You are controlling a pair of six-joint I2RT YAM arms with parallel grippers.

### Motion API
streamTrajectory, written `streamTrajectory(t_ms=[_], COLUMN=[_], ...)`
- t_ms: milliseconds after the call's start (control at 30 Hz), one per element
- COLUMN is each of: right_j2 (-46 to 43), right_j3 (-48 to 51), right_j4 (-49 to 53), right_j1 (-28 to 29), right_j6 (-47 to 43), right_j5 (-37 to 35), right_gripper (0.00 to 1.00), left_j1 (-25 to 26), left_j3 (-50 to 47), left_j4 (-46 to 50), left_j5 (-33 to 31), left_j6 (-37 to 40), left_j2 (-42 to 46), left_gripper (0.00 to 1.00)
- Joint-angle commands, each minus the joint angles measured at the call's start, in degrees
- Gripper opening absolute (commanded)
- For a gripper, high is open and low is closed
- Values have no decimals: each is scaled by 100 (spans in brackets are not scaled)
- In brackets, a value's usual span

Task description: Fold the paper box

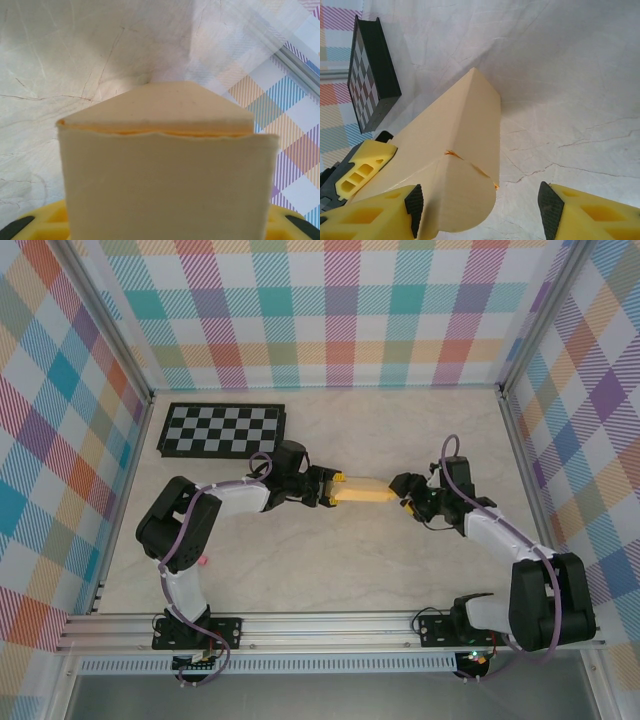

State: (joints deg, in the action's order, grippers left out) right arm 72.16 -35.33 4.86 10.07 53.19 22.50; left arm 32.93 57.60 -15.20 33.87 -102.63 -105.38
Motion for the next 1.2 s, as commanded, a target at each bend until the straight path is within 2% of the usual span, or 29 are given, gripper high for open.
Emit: streamTrajectory(t_ms=[0,67,133,233,333,433,500,567,600,667,767,867,1067,1167], right_j2=[-79,-45,-1,39,146,277,473,776,954,1093,894,1258,2801,2974], right_j3=[-141,-179,-312,-738,-1244,-1332,-1375,-1650,-1766,-1625,-843,-189,-154,-153], right_j4=[355,405,530,1084,1770,1840,1788,2199,2476,2362,1060,-571,-2709,-3102], right_j1=[-107,-213,-364,-536,-738,-1098,-1348,-1385,-1371,-1217,-941,-972,-872,-735], right_j6=[231,265,243,-201,-915,-1384,-1501,-1297,-965,-76,1752,3149,4430,4801], right_j5=[-23,139,458,698,711,847,1281,1430,1620,2188,2196,2257,3169,3105], right_gripper=[56,49,49,57,60,67,71,83,89,90,95,94,90,87], left_j1=[38,38,38,38,38,34,38,38,34,38,38,34,47,70], left_j3=[-21,-9,22,47,35,47,45,1,-29,-73,-65,-22,-48,11], left_j4=[492,425,419,448,474,590,671,685,662,627,435,325,195,64], left_j5=[-126,-117,-73,-30,-6,54,75,56,33,-9,-39,-44,10,64], left_j6=[-71,-49,-14,-3,-3,43,100,95,71,-5,-116,-130,-221,-266], left_j2=[-202,-213,-258,-254,-210,-146,-80,-15,17,54,87,132,196,188], left_gripper=[24,24,24,24,24,24,24,24,24,24,24,24,25,25])
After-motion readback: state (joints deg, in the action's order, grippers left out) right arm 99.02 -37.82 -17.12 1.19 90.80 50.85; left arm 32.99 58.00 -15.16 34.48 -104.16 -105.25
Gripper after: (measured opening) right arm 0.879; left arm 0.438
